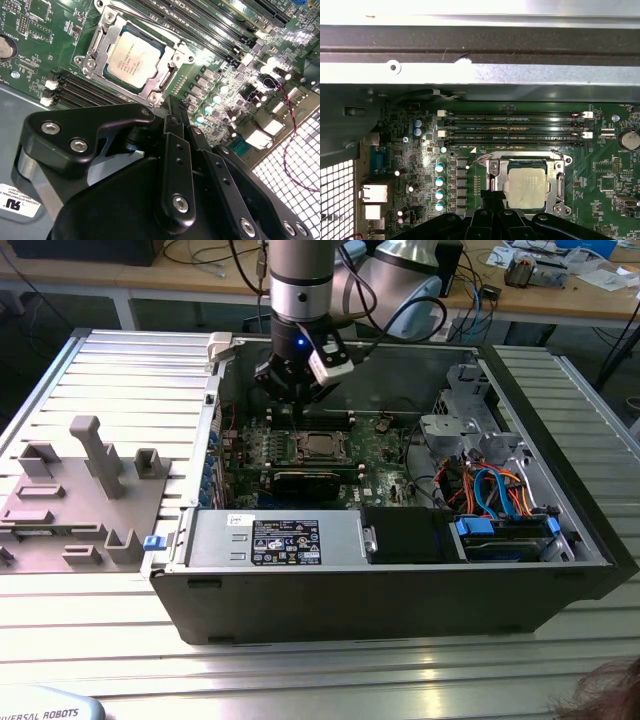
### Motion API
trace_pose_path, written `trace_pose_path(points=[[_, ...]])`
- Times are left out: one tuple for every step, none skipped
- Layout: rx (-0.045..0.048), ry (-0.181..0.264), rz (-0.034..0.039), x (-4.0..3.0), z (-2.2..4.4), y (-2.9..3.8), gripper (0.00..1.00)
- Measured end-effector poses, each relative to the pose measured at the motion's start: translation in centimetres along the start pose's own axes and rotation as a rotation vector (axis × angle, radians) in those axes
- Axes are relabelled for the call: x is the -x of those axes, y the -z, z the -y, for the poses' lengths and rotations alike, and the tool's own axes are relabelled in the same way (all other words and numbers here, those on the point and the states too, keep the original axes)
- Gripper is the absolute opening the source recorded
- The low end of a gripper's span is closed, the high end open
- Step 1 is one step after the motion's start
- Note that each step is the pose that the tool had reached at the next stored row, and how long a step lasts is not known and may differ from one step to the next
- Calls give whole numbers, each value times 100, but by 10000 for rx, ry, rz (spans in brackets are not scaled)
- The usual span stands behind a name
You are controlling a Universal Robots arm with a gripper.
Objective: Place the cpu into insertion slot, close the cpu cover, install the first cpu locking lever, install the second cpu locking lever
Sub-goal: 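Install the first cpu locking lever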
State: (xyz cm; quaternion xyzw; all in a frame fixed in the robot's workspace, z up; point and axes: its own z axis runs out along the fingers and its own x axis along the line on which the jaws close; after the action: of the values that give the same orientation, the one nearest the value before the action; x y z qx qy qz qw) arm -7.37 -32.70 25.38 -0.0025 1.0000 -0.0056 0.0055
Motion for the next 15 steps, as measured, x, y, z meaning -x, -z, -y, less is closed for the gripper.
trace_pose_path(points=[[0,0,0,-2,0,0,11],[0,0,0,-5,0,0,11],[1,0,0,-9,0,-1,11],[0,-1,0,-11,0,-1,11],[0,0,0,-18,0,-1,11],[0,0,0,-23,0,-1,11],[0,0,0,-27,0,-1,11],[0,0,0,-33,0,-1,11],[0,0,0,-38,0,-1,11],[0,0,0,-44,0,-2,11],[0,0,0,-48,0,-2,11],[-1,0,0,-54,0,-2,11],[0,0,1,-57,0,-2,11],[0,0,1,-62,0,-2,11],[0,0,0,-67,0,-2,11]])
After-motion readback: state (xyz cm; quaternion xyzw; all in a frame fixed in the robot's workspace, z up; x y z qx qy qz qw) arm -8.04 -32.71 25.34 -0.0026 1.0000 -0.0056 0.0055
